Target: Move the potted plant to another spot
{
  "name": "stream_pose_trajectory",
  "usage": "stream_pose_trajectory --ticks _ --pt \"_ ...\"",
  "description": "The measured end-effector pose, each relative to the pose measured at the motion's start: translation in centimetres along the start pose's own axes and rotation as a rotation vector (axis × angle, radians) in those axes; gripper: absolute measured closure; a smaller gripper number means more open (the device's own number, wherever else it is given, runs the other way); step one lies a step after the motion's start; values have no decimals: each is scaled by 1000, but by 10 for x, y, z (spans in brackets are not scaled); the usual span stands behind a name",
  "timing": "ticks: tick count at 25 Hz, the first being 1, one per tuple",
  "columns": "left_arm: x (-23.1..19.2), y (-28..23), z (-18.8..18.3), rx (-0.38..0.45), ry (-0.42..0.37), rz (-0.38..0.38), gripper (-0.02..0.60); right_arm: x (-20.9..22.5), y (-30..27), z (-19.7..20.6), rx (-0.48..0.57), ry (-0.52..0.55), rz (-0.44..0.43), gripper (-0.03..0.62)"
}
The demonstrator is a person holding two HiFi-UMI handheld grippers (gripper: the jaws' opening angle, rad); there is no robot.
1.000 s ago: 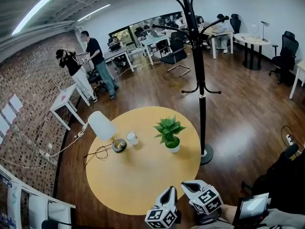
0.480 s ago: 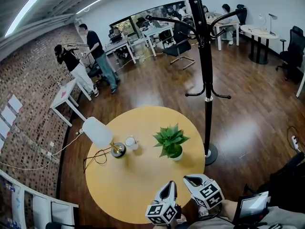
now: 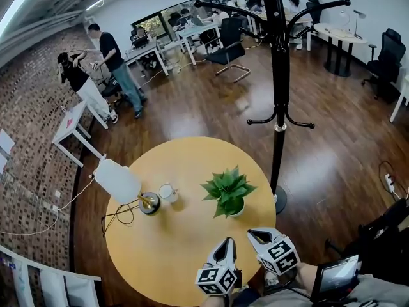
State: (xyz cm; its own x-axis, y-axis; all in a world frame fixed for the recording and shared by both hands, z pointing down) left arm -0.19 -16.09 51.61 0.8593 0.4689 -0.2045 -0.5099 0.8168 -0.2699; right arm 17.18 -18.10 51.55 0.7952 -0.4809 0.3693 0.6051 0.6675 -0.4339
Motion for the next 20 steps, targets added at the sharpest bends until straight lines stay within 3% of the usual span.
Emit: stream_pose_trajectory --ticks 20 --pt "-74 -106 92 -140 16 -42 581 77 -101 60 -127 -71 59 586"
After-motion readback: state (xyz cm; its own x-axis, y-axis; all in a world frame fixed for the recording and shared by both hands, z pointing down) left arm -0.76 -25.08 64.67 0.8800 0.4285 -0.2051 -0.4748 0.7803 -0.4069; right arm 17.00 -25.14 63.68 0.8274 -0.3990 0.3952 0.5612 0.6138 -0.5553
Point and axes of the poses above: the fingertips, and each gripper's own axes: y backward along the fingers, x to its right, z out of its underside, the point moved 10 cm from there along y, backward along the fingers, and after that the axes turned 12 degrees about -y, right-handed, at the moved point
